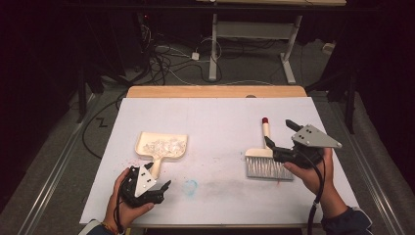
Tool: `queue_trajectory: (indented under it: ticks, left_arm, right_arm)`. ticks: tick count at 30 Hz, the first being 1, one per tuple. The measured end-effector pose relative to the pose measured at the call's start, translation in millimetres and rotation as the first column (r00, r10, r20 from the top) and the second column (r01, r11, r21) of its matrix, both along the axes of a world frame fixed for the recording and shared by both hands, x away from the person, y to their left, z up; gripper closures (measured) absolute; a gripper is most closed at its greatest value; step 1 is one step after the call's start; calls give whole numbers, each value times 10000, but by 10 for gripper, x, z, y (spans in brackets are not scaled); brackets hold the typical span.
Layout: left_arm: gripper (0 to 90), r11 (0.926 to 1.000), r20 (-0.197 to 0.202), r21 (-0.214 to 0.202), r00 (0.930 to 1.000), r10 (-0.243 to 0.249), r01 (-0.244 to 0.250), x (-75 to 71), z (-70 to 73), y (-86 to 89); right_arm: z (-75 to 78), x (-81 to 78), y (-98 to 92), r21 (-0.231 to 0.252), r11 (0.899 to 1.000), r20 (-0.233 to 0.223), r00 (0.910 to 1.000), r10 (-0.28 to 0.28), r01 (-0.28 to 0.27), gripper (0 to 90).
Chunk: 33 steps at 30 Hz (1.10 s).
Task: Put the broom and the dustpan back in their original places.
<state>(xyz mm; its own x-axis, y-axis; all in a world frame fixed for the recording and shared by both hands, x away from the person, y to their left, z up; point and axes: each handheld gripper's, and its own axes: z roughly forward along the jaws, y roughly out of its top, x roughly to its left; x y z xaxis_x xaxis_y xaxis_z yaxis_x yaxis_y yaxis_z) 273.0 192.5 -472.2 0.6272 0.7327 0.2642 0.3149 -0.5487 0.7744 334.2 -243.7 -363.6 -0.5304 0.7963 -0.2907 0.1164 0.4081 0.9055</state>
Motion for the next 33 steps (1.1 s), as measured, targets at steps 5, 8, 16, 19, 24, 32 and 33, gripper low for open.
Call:
queue_trajectory:
  ticks: [5, 8, 16, 19, 24, 32, 33]
  left_arm:
    - [197, 9999, 15, 0, 9999, -104, 104, -9, 2, -5]
    - [197, 9999, -16, 26, 9999, -141, 141, -8, -5, -10]
    - [200, 10000, 283, -79, 9996, -4, 6, -34, 23, -14]
    - [200, 10000, 216, 32, 9997, -68, 67, -38, 11, -27]
    - [199, 10000, 139, 33, 9999, -61, 60, -30, 1, -39]
    - [198, 9998, 87, 135, 9999, -123, 121, -16, -13, -69]
    - [197, 9999, 58, 126, 9999, -111, 110, -11, -16, -68]
  right_arm:
    - [-13, -93, -77, 54, 9992, 50, 9993, 384, -384, 206]
    - [-23, -154, -106, -74, 9992, 96, 9992, 393, -392, 204]
    - [-144, -286, -219, -140, 9989, -30, 9990, 439, -439, 217]
    - [-214, -342, -287, -91, 9995, 110, 9994, 316, -315, 223]
    - [-328, -409, -416, -211, 9996, -114, 9997, 197, -199, 222]
    - [-525, -467, -601, -415, 9987, -468, 9985, 269, -289, 219]
    - [-544, -472, -611, -449, 9987, -496, 9985, 211, -234, 218]
